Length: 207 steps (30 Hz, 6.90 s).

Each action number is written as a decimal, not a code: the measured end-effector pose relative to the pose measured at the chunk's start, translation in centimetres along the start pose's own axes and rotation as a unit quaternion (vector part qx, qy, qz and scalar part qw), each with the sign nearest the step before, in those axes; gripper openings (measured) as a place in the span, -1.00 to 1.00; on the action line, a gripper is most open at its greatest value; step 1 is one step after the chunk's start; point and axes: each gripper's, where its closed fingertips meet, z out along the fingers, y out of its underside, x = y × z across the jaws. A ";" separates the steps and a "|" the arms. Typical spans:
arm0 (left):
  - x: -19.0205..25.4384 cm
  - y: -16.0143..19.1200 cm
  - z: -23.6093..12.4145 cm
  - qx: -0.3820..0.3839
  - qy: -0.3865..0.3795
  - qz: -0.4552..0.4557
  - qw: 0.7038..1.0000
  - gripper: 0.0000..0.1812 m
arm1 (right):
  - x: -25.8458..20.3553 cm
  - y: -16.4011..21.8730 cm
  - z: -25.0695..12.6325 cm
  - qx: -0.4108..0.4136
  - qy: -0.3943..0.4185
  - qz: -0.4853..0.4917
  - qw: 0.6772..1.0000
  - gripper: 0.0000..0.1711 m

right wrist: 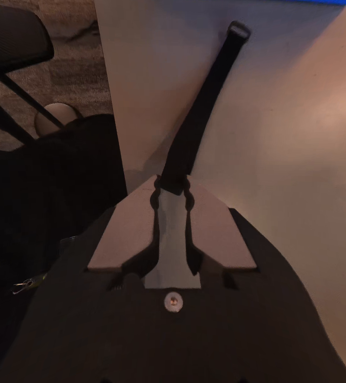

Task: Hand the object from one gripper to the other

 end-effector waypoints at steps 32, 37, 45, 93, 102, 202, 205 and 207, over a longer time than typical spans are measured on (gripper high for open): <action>29.6 -7.4 -7.9 0.164 0.247 0.320 0.900 -0.55 | 4.0 -4.9 -14.4 0.277 0.022 0.107 0.954 -0.89; 28.6 -9.0 -8.6 0.200 0.234 0.318 0.897 -0.84 | 4.6 -4.6 -15.3 0.283 0.033 0.113 0.952 -0.82; 27.1 -13.2 -15.6 0.255 0.544 -0.013 0.800 -0.86 | 4.5 -5.2 -20.2 0.387 0.025 0.067 0.920 -0.21; 32.8 -10.5 -15.6 0.219 0.500 0.122 0.829 -0.99 | 4.0 -7.3 -19.6 0.440 -0.040 0.124 0.888 -0.68; 29.9 -11.8 -17.3 0.208 0.607 -0.013 0.767 -0.99 | 6.0 -4.2 -19.2 0.342 0.094 0.042 0.934 -0.26; 32.8 -11.3 -17.7 0.233 0.498 0.082 0.832 -0.77 | 9.1 -4.9 -15.9 0.176 0.432 -0.203 0.861 -1.00; 32.4 -11.1 -16.6 0.247 0.460 0.134 0.842 -0.90 | 8.5 -4.5 -14.7 0.172 0.386 -0.205 0.883 -0.89; 32.0 -10.5 -15.5 0.244 0.417 0.188 0.855 -0.96 | 7.7 -3.9 -13.7 0.171 0.331 -0.206 0.905 -0.77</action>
